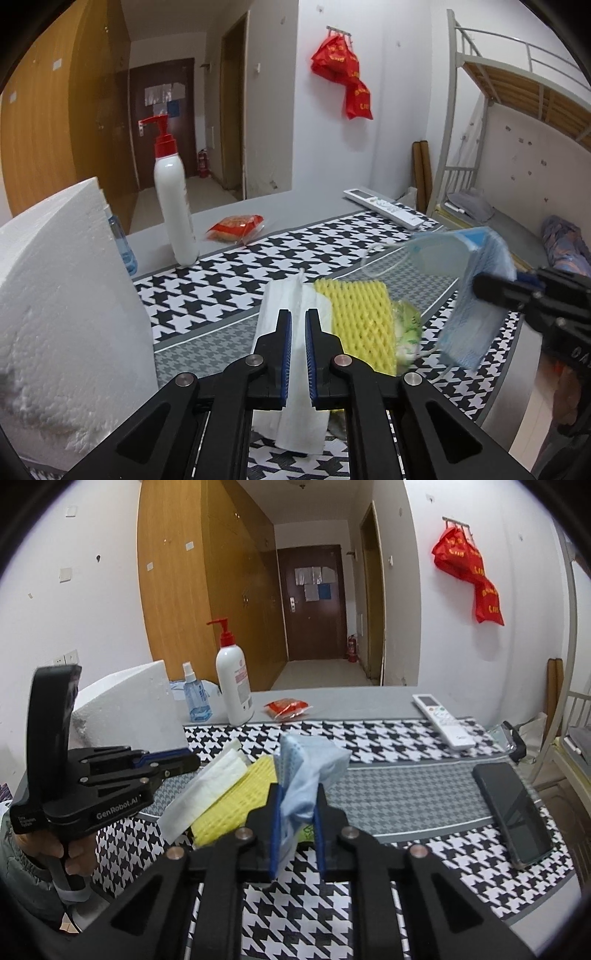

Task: Organize soft objects
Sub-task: 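Lift the white wipes with the left gripper while the right gripper lifts the blue mask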

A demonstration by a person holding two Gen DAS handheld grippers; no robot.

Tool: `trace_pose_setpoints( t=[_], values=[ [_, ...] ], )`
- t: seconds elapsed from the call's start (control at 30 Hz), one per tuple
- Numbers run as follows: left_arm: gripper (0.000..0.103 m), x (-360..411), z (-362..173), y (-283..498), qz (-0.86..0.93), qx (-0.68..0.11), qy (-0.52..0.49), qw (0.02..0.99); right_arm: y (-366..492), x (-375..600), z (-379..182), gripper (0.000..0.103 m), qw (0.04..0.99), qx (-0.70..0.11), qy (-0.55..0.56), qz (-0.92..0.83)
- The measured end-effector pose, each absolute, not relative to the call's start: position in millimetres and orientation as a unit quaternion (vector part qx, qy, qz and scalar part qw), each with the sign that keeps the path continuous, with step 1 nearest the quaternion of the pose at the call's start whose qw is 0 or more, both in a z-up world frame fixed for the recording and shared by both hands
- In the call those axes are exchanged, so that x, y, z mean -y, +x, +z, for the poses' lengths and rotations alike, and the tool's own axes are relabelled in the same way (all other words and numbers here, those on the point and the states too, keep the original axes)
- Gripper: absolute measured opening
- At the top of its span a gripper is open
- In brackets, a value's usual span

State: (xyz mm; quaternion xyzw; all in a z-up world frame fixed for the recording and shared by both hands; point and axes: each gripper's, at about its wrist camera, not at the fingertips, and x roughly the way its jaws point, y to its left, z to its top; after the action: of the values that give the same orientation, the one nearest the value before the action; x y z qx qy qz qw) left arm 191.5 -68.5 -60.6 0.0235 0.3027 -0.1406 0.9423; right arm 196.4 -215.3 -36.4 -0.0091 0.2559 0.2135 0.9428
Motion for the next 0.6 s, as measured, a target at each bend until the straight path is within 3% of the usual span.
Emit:
trace_pose_setpoints(
  t=[0.07,0.2,0.23,0.37,0.6],
  values=[
    [0.012,67,-61,192,-0.138,-0.305,0.022,0.942,194,217,-33,0.019,0.946,-0.249,-0.01,0.208],
    [0.054,65,-65,192,-0.136,-0.313,0.02,0.94,191,221,-25,0.019,0.95,-0.237,-0.008,0.203],
    [0.058,66,-65,191,-0.135,-0.311,0.023,0.94,190,222,-24,0.019,0.951,-0.235,-0.007,0.203],
    [0.066,69,-70,194,-0.13,-0.321,0.035,0.938,186,223,-22,0.019,0.952,-0.229,-0.009,0.203],
    [0.067,67,-84,205,-0.12,-0.352,0.033,0.928,188,223,-28,0.019,0.949,-0.239,-0.006,0.206]
  ],
)
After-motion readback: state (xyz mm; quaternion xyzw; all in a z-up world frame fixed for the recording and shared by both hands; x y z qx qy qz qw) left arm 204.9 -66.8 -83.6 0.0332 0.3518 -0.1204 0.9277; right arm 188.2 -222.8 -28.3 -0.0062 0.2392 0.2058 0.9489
